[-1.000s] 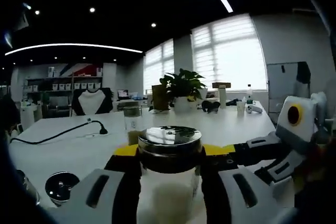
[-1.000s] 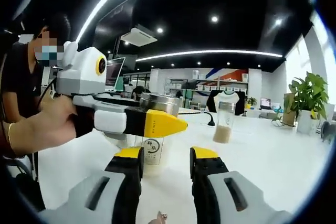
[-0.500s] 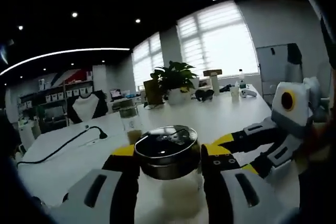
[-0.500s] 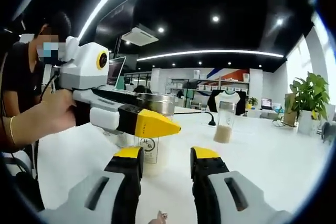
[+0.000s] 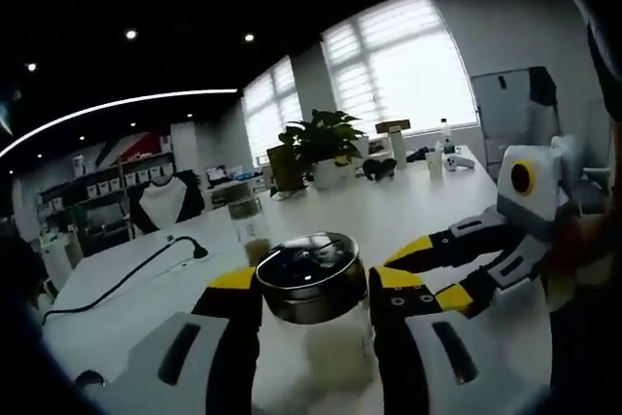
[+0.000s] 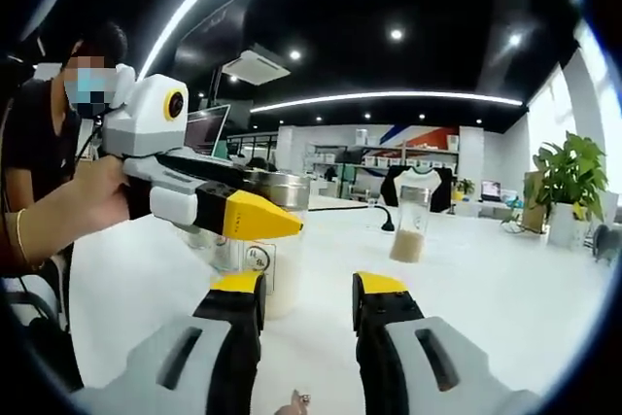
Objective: Rotate the seasoning bottle until the label or dispensing opening points toward the visible target arrow and the bottle remains upright within the marked orientation range
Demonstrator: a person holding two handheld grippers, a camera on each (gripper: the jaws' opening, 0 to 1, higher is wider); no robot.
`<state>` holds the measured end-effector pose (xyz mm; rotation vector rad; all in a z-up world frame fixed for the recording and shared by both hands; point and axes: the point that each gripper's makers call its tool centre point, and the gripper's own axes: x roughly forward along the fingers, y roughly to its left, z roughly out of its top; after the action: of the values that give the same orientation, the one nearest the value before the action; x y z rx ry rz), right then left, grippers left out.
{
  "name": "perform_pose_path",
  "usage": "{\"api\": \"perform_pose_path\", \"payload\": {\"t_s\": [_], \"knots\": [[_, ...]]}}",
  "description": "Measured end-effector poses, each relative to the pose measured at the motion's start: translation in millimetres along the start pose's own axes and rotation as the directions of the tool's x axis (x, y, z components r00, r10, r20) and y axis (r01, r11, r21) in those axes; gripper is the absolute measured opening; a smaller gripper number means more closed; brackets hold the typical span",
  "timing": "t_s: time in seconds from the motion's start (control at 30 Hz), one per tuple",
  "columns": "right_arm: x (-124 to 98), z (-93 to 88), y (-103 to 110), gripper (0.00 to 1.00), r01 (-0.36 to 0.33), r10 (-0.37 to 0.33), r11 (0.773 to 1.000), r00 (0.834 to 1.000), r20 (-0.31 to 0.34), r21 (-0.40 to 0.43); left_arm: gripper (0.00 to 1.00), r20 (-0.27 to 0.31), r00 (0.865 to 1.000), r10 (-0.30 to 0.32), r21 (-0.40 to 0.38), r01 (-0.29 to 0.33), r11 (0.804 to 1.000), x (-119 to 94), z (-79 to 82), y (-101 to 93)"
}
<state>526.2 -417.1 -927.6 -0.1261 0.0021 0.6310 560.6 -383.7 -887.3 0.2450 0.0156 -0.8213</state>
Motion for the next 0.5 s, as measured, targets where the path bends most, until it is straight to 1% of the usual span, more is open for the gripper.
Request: {"api": "perform_pose_path", "payload": {"t_s": [0.13, 0.17, 0.2, 0.23, 0.33, 0.5], "knots": [[-2.1, 0.2, -2.6, 0.34, 0.007, -0.007, 1.000, 1.000, 0.002, 0.006, 0.45, 0.007, 1.000, 0.008, 0.003, -0.008, 1.000, -3.8, 2.8, 2.6], [-2.9, 0.6, -3.5, 0.33, 0.009, -0.009, 1.000, 1.000, 0.006, 0.015, 0.44, 0.010, 1.000, 0.009, -0.008, -0.009, 1.000, -11.1, -4.3, 23.7], [-3.1, 0.4, -4.0, 0.33, 0.010, -0.011, 1.000, 1.000, 0.005, 0.018, 0.44, 0.012, 1.000, 0.011, -0.008, -0.011, 1.000, -20.3, -13.4, 50.3], [-3.3, 0.1, -4.3, 0.33, 0.011, -0.011, 1.000, 1.000, 0.004, 0.019, 0.43, 0.013, 1.000, 0.011, -0.007, -0.011, 1.000, -19.3, -15.4, 54.4], [-3.7, -0.6, -5.4, 0.33, 0.015, -0.015, 1.000, 1.000, 0.003, 0.021, 0.43, 0.011, 1.000, 0.013, -0.005, -0.013, 1.000, -18.6, -18.8, 60.6], [-3.7, -1.6, -7.5, 0.33, 0.016, -0.016, 1.000, 1.000, -0.002, 0.019, 0.43, -0.006, 1.000, 0.013, 0.016, -0.012, 1.000, -18.8, -18.7, 60.4]]}}
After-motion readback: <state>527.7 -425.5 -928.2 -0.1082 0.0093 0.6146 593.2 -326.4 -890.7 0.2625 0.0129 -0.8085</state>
